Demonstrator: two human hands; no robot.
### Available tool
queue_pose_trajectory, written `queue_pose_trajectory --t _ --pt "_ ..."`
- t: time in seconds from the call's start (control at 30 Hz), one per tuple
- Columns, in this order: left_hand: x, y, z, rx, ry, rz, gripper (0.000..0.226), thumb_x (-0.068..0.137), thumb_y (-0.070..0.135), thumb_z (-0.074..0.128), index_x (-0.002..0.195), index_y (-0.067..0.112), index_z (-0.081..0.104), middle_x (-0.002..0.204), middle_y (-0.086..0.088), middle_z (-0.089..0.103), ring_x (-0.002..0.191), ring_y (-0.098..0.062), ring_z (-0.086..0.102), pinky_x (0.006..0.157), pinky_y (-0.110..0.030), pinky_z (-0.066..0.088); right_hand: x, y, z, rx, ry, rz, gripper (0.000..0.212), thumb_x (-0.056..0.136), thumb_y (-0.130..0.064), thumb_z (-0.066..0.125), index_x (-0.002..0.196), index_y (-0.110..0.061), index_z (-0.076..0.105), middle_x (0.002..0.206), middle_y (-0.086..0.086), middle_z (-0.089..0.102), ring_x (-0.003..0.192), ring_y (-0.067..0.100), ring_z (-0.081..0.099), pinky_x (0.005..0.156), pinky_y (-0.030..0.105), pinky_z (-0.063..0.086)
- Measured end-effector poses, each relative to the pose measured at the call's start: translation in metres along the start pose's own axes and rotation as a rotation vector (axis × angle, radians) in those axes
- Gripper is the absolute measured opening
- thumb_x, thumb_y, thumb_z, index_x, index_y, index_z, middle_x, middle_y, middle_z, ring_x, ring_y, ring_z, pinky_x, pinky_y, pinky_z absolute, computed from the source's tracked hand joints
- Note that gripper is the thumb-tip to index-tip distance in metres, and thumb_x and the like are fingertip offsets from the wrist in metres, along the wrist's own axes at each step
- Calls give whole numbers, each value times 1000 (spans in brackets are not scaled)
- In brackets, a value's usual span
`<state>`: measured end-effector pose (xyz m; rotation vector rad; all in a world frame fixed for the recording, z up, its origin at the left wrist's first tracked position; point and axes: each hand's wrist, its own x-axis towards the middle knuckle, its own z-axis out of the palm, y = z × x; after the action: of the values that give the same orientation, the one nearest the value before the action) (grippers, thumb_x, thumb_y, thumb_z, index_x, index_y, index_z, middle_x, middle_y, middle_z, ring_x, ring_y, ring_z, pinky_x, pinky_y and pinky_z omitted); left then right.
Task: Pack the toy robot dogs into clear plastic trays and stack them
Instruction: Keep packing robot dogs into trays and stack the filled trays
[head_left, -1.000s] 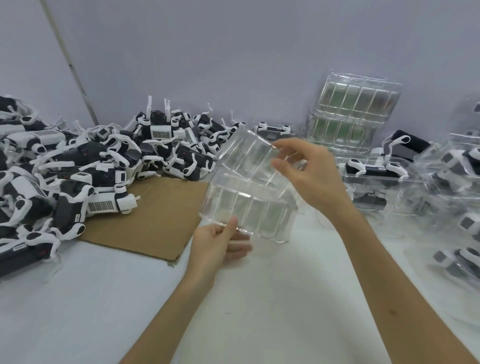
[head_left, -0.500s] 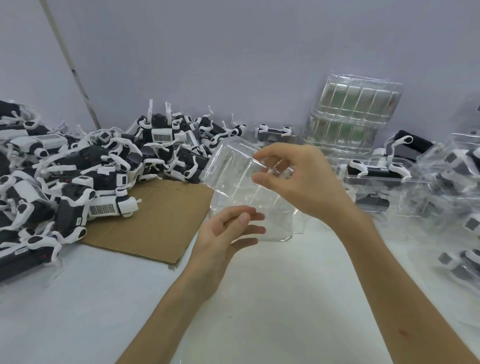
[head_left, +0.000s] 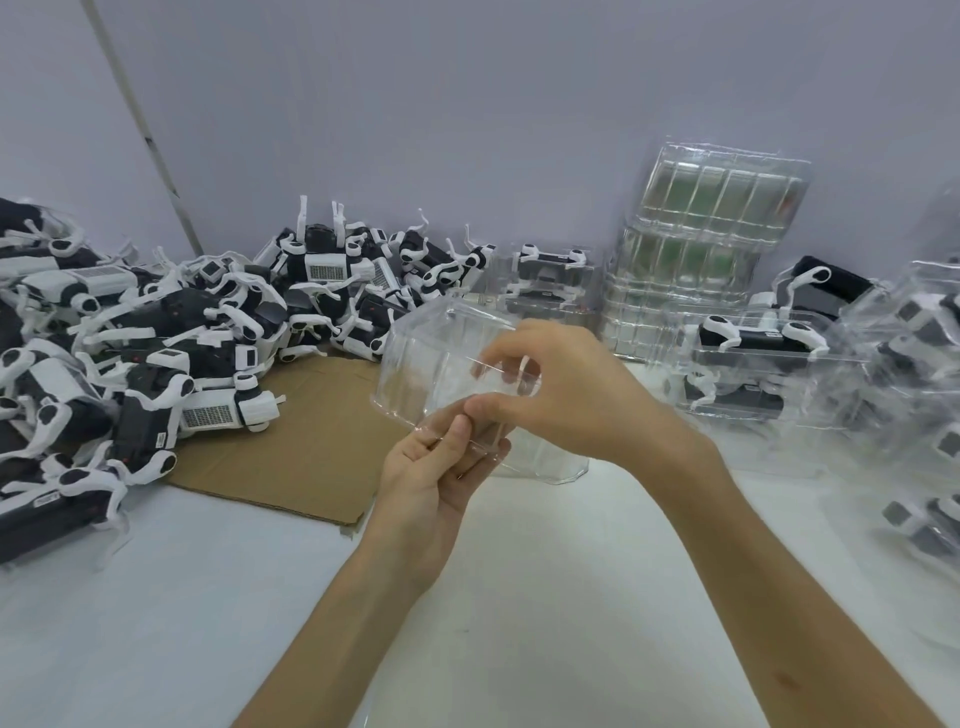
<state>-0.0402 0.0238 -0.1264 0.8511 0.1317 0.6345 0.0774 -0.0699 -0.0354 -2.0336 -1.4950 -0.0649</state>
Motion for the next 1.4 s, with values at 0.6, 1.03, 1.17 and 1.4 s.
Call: queue_pose_trajectory --t 0.6,1.03,1.17,1.4 --pt "2 -6 -2 97 192 -53 34 66 36 78 77 9 60 65 -8 66 58 -18 67 58 -28 57 2 -3 1 50 62 -8 16 83 -44 76 91 -31 72 77 -16 62 66 0 55 75 41 55" --pt "8 6 -16 -146 303 -153 8 96 25 56 91 20 60 65 8 50 48 -6 44 48 -17 45 -4 24 -47 174 477 66 14 83 -30 79 93 -24 71 85 -12 66 65 5 58 65 16 46" --pt "8 13 -24 -87 376 -189 16 72 20 57 87 14 53 62 3 35 46 -14 31 44 -22 36 -10 27 -64 164 504 71 16 83 -27 80 97 -23 73 96 -9 69 77 13 64 76 30 54" --pt "-1 -8 -16 -117 367 -292 21 80 -4 49 71 13 57 98 -9 72 99 -25 71 91 -41 53 -14 24 -75 219 554 54 16 85 -25 79 99 -23 73 97 -5 71 82 20 69 79 43 55"
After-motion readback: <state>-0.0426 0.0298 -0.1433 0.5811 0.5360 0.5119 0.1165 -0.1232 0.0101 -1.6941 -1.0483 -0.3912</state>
